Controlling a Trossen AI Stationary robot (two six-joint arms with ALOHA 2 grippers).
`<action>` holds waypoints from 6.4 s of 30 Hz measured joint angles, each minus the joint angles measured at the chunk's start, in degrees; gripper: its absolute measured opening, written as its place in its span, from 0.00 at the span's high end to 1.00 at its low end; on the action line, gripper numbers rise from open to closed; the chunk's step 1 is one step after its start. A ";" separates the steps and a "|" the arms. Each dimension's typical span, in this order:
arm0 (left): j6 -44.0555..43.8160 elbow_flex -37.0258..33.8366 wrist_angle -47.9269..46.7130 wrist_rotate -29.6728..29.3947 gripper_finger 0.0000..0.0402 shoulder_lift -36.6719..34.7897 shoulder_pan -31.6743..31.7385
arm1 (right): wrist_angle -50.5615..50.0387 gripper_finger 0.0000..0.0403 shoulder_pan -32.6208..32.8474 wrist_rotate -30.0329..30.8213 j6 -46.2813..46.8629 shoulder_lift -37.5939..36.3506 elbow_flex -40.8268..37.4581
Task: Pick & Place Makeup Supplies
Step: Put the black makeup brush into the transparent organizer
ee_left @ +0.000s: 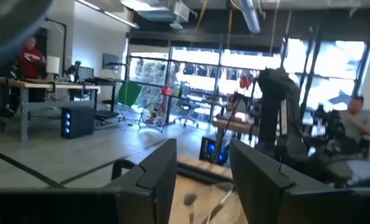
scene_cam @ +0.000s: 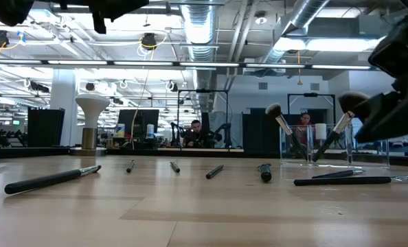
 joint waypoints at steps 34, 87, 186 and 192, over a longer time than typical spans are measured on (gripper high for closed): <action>-6.67 -0.04 1.34 23.28 0.64 4.12 0.26 | 10.93 0.72 3.65 3.83 -3.04 17.11 0.20; -26.54 31.55 1.21 33.60 0.64 63.42 2.12 | 28.26 0.97 -0.61 0.86 -10.98 25.78 4.37; 2.97 19.89 17.07 20.48 0.96 45.87 1.46 | 46.24 0.67 -15.53 0.72 -23.01 5.47 6.56; 2.88 19.89 17.26 20.91 0.96 45.87 1.49 | 49.77 0.71 -17.49 -6.55 -22.97 5.45 6.58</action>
